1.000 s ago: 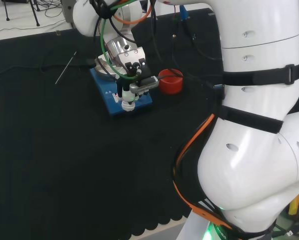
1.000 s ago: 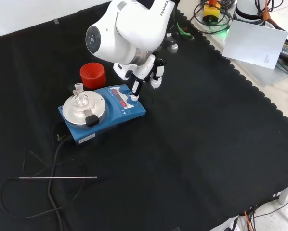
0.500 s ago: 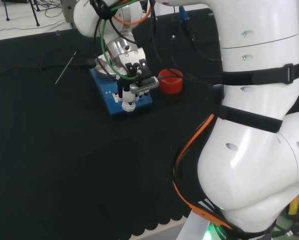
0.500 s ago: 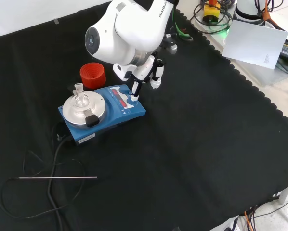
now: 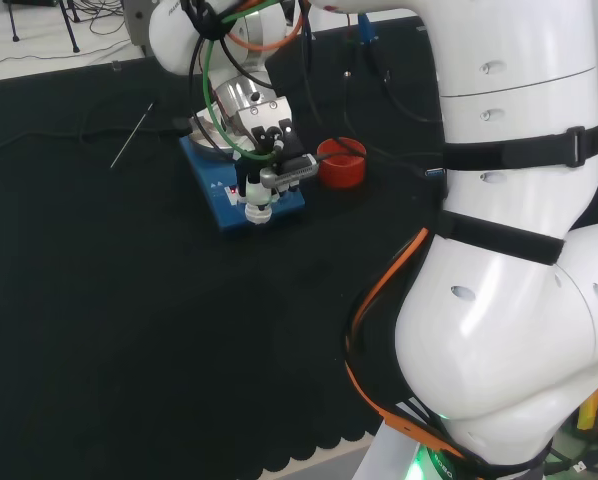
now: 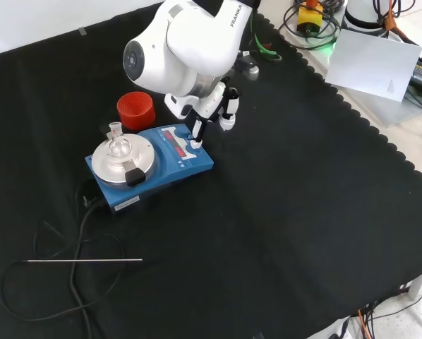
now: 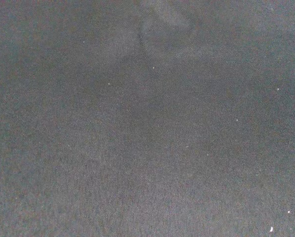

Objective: Turn on the heater.

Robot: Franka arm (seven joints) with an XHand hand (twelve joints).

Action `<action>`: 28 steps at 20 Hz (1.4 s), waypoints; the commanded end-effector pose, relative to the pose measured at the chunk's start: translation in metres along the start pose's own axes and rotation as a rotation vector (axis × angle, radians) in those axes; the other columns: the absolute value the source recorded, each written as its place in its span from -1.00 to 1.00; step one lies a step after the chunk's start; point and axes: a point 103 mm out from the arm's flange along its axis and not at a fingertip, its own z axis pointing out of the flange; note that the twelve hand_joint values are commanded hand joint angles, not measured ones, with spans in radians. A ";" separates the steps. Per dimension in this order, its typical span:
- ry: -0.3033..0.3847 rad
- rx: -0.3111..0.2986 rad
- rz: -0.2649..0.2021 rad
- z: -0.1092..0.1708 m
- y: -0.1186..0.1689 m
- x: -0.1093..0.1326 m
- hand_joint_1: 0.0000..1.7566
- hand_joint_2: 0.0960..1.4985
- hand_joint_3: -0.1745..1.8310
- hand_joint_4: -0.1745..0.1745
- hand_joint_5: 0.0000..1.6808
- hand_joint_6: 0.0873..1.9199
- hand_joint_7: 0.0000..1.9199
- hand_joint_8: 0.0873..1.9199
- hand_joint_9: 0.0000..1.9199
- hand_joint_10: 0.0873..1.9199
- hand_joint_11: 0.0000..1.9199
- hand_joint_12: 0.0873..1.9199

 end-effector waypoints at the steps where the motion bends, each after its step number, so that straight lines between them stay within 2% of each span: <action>1: 0.000 0.004 0.005 0.001 0.002 -0.002 0.65 0.65 -1.00 -0.23 -0.61 -1.00 0.77 0.85 0.91 0.69 0.90 0.81; 17: 0.012 0.016 0.002 0.004 0.007 -0.012 0.65 0.65 -1.00 -0.23 -0.60 -1.00 0.77 0.84 0.91 0.69 0.90 0.81; 23: 0.023 0.004 -0.011 -0.012 -0.013 -0.010 0.65 0.65 -1.00 -0.23 -0.59 -1.00 0.77 0.84 0.91 0.69 0.90 0.81; 28: 0.043 -0.035 -0.020 -0.034 -0.032 -0.013 0.65 0.65 -1.00 -0.24 -0.59 -1.00 0.77 0.84 0.91 0.69 0.90 0.81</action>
